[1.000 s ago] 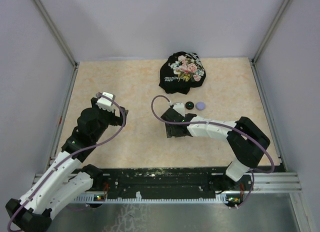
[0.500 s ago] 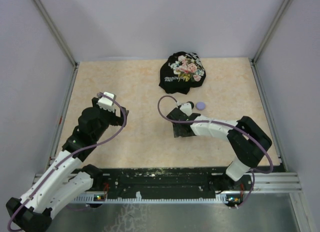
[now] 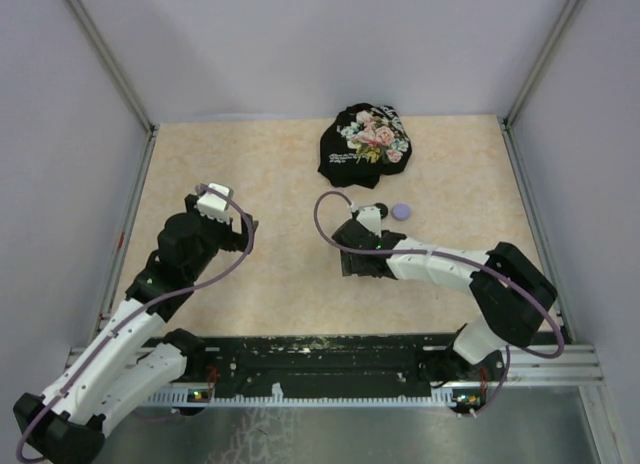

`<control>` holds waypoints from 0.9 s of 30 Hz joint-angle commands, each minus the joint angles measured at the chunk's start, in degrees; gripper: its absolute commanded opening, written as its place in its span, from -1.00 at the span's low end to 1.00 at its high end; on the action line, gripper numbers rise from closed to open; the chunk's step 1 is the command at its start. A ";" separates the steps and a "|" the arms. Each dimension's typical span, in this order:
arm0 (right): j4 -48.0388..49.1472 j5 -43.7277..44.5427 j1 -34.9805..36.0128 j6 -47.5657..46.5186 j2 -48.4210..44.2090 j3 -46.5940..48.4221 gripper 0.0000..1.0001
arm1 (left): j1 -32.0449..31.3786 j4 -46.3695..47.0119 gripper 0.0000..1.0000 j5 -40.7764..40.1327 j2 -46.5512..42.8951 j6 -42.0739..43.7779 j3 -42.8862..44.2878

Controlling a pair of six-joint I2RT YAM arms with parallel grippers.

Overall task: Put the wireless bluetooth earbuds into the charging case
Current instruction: Pick up the charging case at the center of the board.

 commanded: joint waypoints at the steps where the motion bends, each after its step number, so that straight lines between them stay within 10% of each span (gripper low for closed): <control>1: 1.95 3.49 2.86 6.71 -0.55 3.20 0.41 | 0.56 -0.44 0.97 1.30 0.53 -0.68 1.00; 27: 4.28 12.48 3.03 16.24 13.37 7.37 0.14 | 1.72 -1.55 0.96 5.28 2.53 -1.93 2.05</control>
